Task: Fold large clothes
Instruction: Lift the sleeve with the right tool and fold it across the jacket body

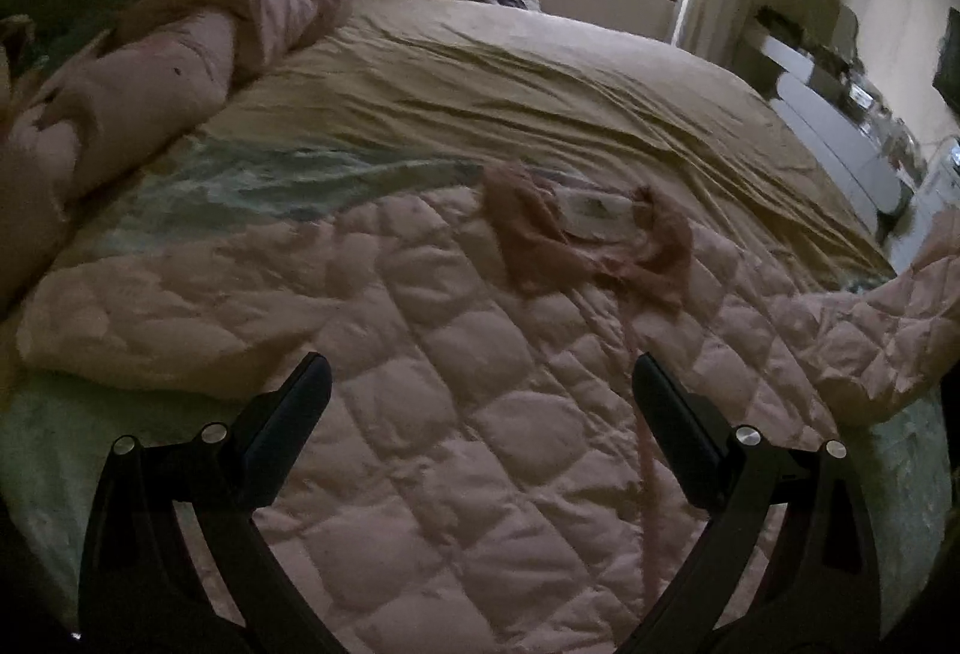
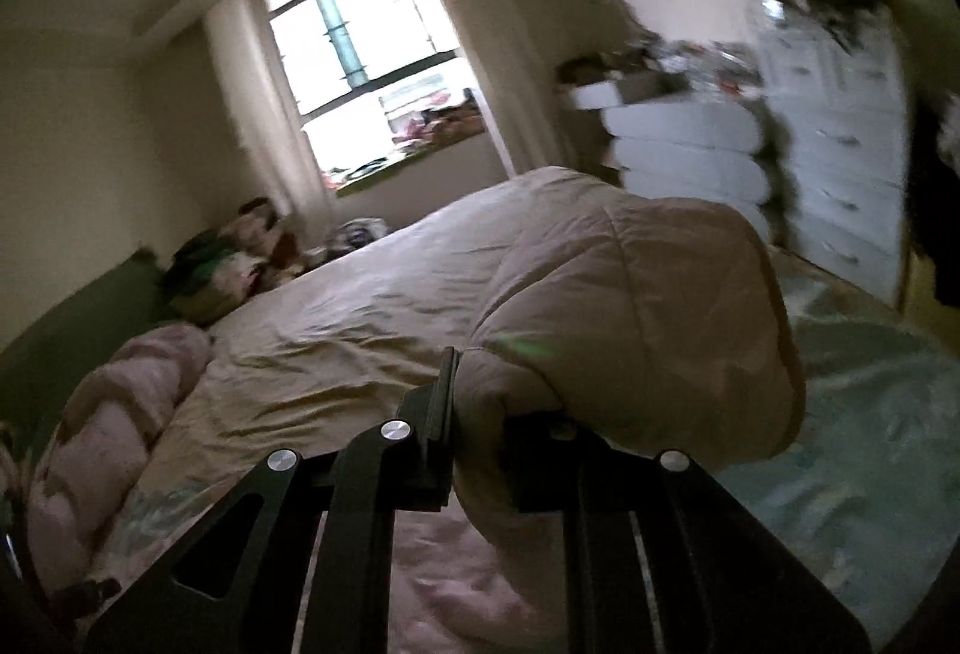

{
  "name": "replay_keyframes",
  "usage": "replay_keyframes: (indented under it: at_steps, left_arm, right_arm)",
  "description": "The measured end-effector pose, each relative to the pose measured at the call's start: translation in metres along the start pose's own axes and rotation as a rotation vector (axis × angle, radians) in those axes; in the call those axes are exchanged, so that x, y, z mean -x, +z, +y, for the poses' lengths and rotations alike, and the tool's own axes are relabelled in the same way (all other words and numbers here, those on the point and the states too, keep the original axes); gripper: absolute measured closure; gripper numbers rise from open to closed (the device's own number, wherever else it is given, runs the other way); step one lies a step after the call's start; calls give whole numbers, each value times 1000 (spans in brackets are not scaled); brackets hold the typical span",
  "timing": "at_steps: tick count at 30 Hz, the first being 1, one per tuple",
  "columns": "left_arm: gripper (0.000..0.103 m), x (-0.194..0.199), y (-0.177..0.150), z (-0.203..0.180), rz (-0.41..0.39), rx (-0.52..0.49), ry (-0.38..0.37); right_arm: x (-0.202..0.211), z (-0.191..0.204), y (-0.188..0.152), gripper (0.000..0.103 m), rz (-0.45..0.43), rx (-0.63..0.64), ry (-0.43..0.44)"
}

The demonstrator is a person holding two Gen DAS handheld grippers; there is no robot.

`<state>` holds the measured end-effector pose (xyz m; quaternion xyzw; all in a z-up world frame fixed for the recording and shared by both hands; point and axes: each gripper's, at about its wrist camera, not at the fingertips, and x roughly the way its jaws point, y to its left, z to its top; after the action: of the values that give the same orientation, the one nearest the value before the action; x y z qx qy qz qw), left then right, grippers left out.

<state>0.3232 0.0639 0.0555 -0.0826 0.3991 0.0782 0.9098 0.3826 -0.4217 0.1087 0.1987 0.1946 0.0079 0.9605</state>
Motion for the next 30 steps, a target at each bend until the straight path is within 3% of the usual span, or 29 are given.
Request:
replay_keyframes:
  at_steps: [7,15,22,30]
  left_arm:
    - [9,13,9,32,-11,32,-18]
    - [9,21,17,66,-15,74,-68]
    - [9,21,17,79,-13,71,-70]
    - [9,3,0,98,29,103,-83]
  right_arm:
    - [-22,92,2,91,23,128,97]
    - [-44,184,-26,91,84,245,171]
    - [-62,246,-70,91,146,353,215]
    - [-95,289,-153,91,279,449,242]
